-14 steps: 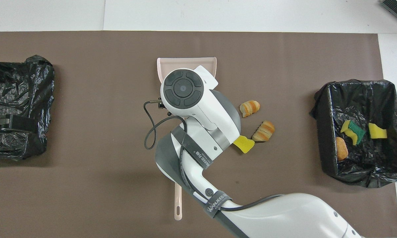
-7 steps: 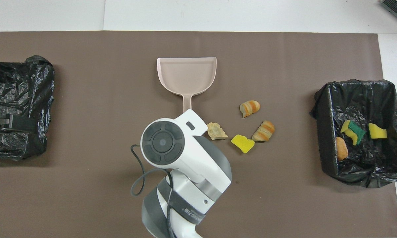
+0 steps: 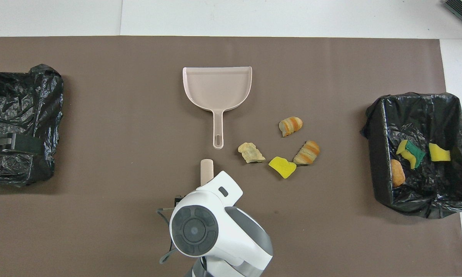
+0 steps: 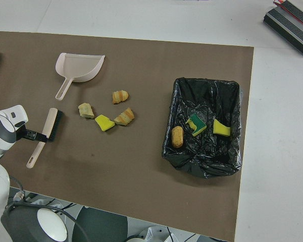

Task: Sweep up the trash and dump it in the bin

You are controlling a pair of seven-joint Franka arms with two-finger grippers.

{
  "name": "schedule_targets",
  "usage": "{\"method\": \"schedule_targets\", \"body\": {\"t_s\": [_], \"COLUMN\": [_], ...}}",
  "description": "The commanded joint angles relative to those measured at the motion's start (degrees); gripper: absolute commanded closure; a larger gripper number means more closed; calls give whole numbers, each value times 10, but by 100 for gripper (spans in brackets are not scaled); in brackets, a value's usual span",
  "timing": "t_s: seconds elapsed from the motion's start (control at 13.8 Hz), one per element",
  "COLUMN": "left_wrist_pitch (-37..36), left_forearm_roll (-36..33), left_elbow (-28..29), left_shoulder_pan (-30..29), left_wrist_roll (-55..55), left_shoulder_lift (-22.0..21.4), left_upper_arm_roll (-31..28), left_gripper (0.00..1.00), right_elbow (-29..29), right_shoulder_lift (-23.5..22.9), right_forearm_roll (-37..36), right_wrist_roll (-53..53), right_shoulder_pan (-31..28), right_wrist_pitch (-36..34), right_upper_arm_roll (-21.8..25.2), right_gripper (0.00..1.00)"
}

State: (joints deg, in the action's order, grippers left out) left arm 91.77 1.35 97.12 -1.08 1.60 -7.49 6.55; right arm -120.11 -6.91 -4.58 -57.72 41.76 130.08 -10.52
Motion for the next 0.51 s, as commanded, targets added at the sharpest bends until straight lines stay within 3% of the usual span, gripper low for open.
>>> {"method": "schedule_targets", "body": {"t_s": [0.0, 0.43], "left_wrist_pitch": [58, 111], "left_forearm_roll": [-5, -2], "left_elbow": [-7, -134], "left_shoulder_pan": [20, 121], "left_wrist_roll": [64, 180], "left_shoulder_lift": [38, 199], "left_upper_arm_roll": [15, 21], "left_gripper": [0, 0], "right_elbow": [-51, -56], "right_shoulder_lift": [15, 5], "right_forearm_roll": [12, 12], "right_wrist_roll": [-13, -13], "right_shoulder_pan": [7, 12], "right_wrist_pitch": [46, 46], "right_upper_arm_roll": [2, -1], "right_gripper": [12, 40]}}
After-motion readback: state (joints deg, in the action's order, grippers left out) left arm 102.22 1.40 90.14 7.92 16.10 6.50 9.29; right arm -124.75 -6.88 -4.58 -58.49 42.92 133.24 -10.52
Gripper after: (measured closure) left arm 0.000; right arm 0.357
